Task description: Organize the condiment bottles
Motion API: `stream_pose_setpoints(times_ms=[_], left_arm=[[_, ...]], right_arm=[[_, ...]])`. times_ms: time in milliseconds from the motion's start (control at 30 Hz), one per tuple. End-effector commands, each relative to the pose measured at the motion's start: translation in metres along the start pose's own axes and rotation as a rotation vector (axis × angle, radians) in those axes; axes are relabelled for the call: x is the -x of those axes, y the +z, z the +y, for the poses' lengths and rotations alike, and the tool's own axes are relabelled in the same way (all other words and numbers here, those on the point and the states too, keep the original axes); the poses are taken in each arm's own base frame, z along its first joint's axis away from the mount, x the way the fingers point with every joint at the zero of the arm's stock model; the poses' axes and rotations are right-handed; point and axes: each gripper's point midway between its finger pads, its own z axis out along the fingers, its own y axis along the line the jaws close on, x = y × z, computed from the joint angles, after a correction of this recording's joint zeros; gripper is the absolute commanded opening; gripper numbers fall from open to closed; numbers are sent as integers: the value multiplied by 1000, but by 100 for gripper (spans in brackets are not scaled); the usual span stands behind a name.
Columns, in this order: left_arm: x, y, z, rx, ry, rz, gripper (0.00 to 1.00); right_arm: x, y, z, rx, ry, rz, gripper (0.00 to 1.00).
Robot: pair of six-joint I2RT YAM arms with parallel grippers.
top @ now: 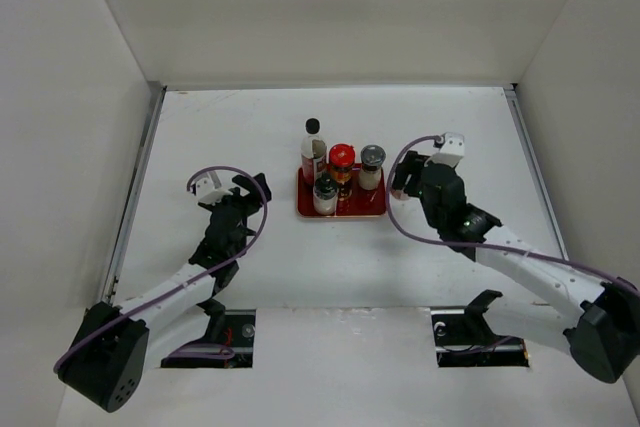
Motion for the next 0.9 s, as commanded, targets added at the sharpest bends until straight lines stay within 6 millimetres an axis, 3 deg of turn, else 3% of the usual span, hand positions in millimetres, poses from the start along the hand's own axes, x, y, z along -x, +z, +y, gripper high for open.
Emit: stream_pose_setpoints(times_ms=[0,200,367,667,767,800,833,867], left_arm=[[8,-1,-10,-33,-33,-29,77],[11,-2,-5,-14,-31,-45,78],[11,0,1,8,-24,-50,78],[1,6,2,25,-1,-19,82],[-2,9,5,37,10,-11,85],[-2,9,4,32,9,-8,89],[-3,8,1,24,10,-3,100],[-3,8,0,21,13,-4,100]], right_arm=[[17,-15,43,117,53,-55,56],[11,-12,120,305,56,-71,58],[0,8,145,339,35,-82,58],[-42,36,135,292,-13,-42,60],[-49,36,129,278,-25,-35,67],[-51,36,128,276,-29,-32,71],[-54,36,127,273,-37,-23,75],[-53,35,125,269,-35,-24,79]])
